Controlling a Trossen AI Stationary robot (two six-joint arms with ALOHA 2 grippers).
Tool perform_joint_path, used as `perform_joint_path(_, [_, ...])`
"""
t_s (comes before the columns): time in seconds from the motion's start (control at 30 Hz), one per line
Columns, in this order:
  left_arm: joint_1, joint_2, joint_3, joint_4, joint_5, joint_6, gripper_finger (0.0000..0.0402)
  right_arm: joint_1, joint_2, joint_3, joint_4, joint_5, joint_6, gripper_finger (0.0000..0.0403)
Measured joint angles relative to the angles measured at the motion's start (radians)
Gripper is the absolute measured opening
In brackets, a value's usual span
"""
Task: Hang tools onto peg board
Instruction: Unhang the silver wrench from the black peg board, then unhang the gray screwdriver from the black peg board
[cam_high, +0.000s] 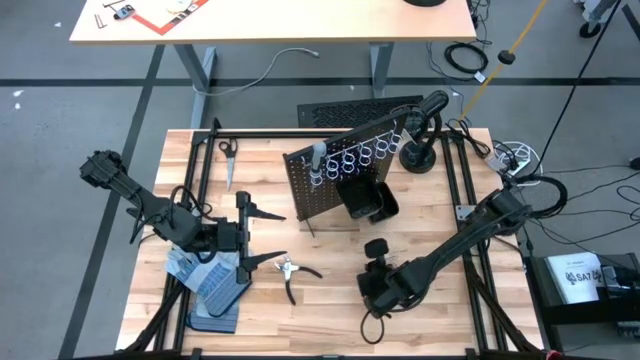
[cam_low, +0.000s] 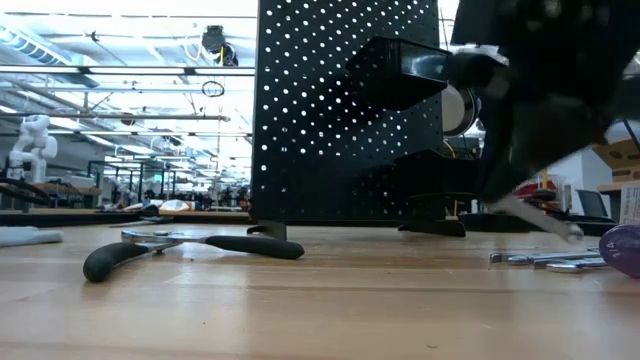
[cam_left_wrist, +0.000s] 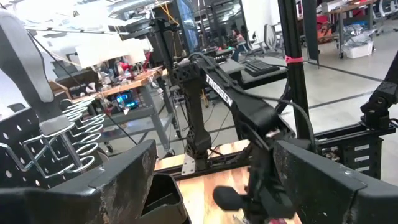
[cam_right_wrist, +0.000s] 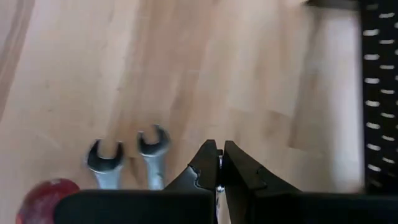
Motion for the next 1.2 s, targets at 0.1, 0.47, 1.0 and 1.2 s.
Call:
perform_joint_path(0.1, [0.0,0.0,0.0,0.0,0.0,0.0,0.0334,-0.009,0.03,0.0,0.018,-0.01,-0.021,0.0001])
perform_joint_path(0.47, [0.0,0.0,0.0,0.0,0.0,0.0,0.0334,-0.045,0.061,0.0,0.05,-0.096,-0.073,0.0003])
perform_joint_path(1.0, [0.0,0.0,0.0,0.0,0.0,0.0,0.0334,-0.051,0.061,0.0,0.085,-0.137,-0.075,0.007])
perform_joint_path(1.2, [0.0,0.0,0.0,0.0,0.0,0.0,0.0334,-0.051,0.057,0.028,0.068,-0.133,-0.084,0.0121])
